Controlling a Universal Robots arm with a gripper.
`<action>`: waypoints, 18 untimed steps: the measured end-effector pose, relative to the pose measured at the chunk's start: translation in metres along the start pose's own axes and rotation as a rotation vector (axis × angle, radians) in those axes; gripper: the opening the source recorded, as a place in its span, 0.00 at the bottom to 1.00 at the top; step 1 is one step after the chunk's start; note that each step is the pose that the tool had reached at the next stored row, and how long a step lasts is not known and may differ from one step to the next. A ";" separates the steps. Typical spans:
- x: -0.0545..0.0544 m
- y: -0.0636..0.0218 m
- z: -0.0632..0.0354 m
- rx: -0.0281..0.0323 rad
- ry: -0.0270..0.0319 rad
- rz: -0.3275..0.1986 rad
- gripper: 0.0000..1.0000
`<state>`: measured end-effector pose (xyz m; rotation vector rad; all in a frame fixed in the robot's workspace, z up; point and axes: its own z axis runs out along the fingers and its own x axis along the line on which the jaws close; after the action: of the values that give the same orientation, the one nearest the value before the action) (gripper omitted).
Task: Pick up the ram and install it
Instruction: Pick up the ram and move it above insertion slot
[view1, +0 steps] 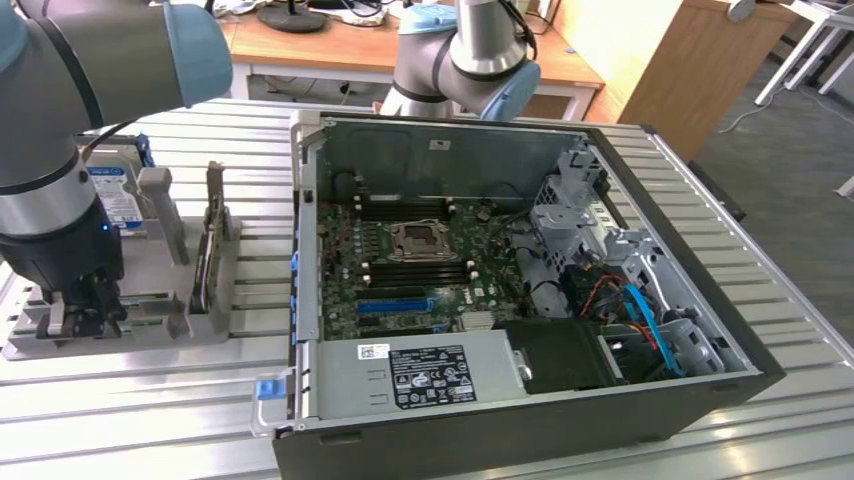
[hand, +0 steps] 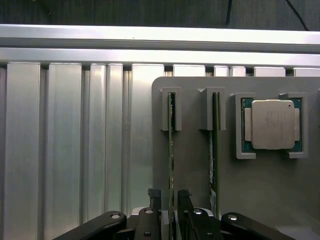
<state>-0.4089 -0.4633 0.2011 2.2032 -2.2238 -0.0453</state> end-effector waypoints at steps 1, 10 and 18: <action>0.000 0.0000 -0.0001 0.0001 0.0000 0.000 0.27; -0.001 0.0000 -0.0002 0.0001 0.0000 0.000 0.27; -0.001 0.0001 -0.0003 0.0001 0.0000 0.000 0.26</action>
<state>-0.4090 -0.4619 0.2014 2.2032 -2.2238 -0.0452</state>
